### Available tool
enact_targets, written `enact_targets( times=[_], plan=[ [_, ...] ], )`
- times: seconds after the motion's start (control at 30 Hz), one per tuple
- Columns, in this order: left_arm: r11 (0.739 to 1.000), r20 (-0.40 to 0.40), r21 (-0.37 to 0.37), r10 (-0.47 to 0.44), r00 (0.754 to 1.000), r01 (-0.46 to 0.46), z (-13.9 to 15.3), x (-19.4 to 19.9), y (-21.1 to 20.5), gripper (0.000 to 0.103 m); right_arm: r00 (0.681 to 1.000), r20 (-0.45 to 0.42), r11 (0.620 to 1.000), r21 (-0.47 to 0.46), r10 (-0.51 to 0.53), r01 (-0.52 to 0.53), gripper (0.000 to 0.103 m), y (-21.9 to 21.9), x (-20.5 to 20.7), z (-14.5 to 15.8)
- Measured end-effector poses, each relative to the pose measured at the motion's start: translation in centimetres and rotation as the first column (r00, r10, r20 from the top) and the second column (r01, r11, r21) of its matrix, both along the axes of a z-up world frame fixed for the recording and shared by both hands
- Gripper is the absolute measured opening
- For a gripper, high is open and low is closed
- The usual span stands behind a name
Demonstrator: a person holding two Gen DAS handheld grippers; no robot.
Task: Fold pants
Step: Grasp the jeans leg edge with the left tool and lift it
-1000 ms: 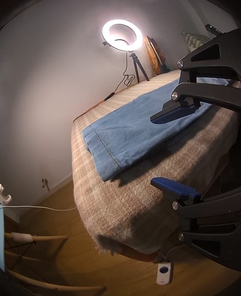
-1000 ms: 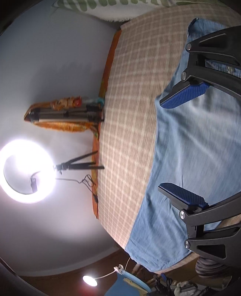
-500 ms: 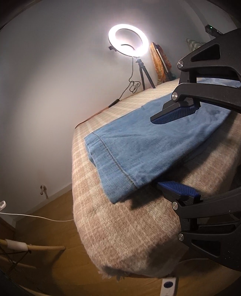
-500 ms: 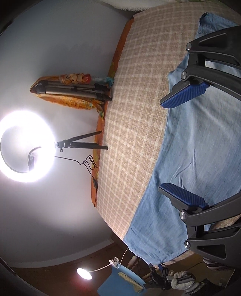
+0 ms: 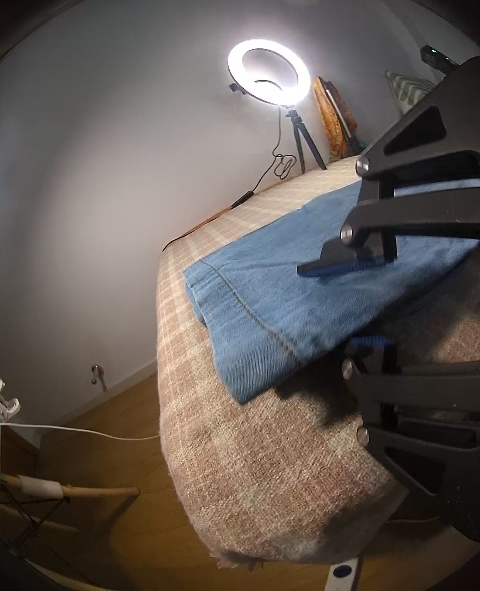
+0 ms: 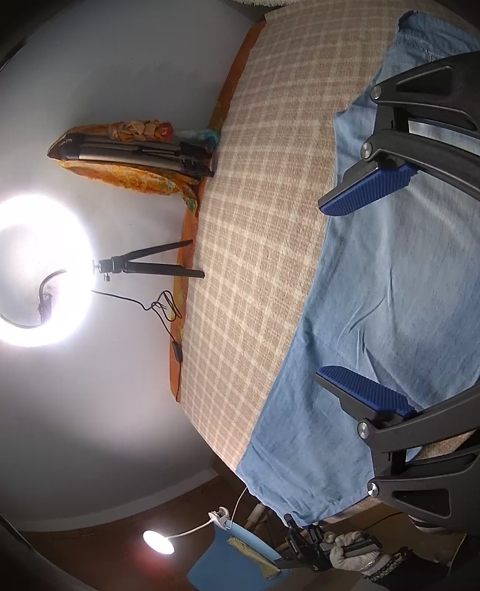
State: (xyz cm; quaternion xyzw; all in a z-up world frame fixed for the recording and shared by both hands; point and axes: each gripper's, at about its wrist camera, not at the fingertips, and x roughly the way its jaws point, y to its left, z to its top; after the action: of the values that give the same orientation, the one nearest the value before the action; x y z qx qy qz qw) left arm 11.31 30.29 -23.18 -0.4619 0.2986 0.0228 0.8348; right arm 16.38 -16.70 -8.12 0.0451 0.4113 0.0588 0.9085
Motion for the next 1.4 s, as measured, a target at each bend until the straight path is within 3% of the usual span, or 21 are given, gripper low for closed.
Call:
enact_targets(
  times=[0.1, 0.23, 0.37, 0.43, 0.57, 0.6, 0.67, 0.7, 0.8, 1.0, 1.13, 1.2, 1.3, 1.37, 1.4],
  plan=[
    [1.000, 0.013, 0.031, -0.004, 1.000, 0.004, 0.3, 0.4, -0.3, 0.010, 1.000, -0.009, 1.000, 0.005, 0.016, -0.016, 0.086, 0.7, 0.3, -0.4],
    [0.990, 0.050, 0.141, -0.029, 0.998, 0.021, 2.0, 0.9, -1.6, 0.007, 0.999, -0.020, 0.999, 0.006, 0.040, -0.040, 0.086, 1.6, 0.5, -0.9],
    [0.942, 0.072, 0.322, -0.120, 0.990, 0.091, 4.4, 1.7, -4.2, 0.006, 0.997, -0.039, 0.998, 0.025, 0.060, -0.059, 0.086, 2.4, 0.8, -1.5],
    [0.900, 0.063, 0.410, -0.188, 0.980, 0.146, 5.3, 2.2, -6.0, 0.006, 0.997, -0.049, 0.997, 0.039, 0.065, -0.063, 0.086, 2.6, 1.0, -1.9],
    [0.757, 0.005, 0.595, -0.339, 0.941, 0.270, 6.8, 3.2, -10.3, 0.006, 0.995, -0.063, 0.996, 0.056, 0.079, -0.075, 0.086, 3.5, 1.8, -2.7],
    [0.694, -0.024, 0.648, -0.392, 0.920, 0.312, 6.9, 3.3, -11.9, 0.006, 0.994, -0.066, 0.995, 0.058, 0.083, -0.080, 0.086, 3.7, 2.0, -2.9],
    [0.597, -0.072, 0.714, -0.457, 0.887, 0.365, 6.9, 3.3, -14.1, 0.006, 0.993, -0.074, 0.994, 0.063, 0.095, -0.090, 0.086, 4.2, 2.5, -3.3],
    [0.507, -0.116, 0.762, -0.505, 0.855, 0.403, 6.6, 3.1, -15.9, 0.006, 0.992, -0.078, 0.993, 0.067, 0.102, -0.097, 0.086, 4.5, 2.7, -3.6],
    [0.363, -0.198, 0.810, -0.571, 0.797, 0.461, 5.8, 2.7, -18.5, 0.006, 0.988, -0.094, 0.989, 0.093, 0.124, -0.115, 0.086, 5.4, 3.4, -4.4],
    [0.302, -0.238, 0.812, -0.611, 0.755, 0.500, 4.9, 2.2, -20.1, 0.006, 0.978, -0.132, 0.971, 0.194, 0.163, -0.136, 0.086, 7.4, 5.8, -6.3],
    [0.265, -0.250, 0.831, -0.608, 0.753, 0.489, 4.4, 1.3, -20.7, 0.006, 0.966, -0.149, 0.945, 0.284, 0.212, -0.164, 0.085, 9.4, 7.7, -7.3],
    [0.250, -0.262, 0.837, -0.598, 0.758, 0.487, 4.3, 1.1, -21.0, 0.008, 0.956, -0.145, 0.921, 0.337, 0.254, -0.194, 0.077, 10.9, 8.7, -7.5],
    [0.229, -0.265, 0.848, -0.598, 0.756, 0.478, 4.4, 0.5, -21.7, 0.017, 0.927, -0.142, 0.881, 0.389, 0.347, -0.270, 0.072, 14.1, 10.3, -7.8],
    [0.201, -0.270, 0.860, -0.601, 0.752, 0.470, 4.2, 0.0, -22.3, 0.029, 0.907, -0.131, 0.863, 0.385, 0.401, -0.326, 0.071, 16.5, 11.2, -7.7],
    [0.185, -0.275, 0.867, -0.595, 0.755, 0.462, 4.1, 0.0, -22.5, 0.030, 0.894, -0.124, 0.850, 0.388, 0.431, -0.356, 0.070, 17.8, 11.6, -7.7]
  ],
)
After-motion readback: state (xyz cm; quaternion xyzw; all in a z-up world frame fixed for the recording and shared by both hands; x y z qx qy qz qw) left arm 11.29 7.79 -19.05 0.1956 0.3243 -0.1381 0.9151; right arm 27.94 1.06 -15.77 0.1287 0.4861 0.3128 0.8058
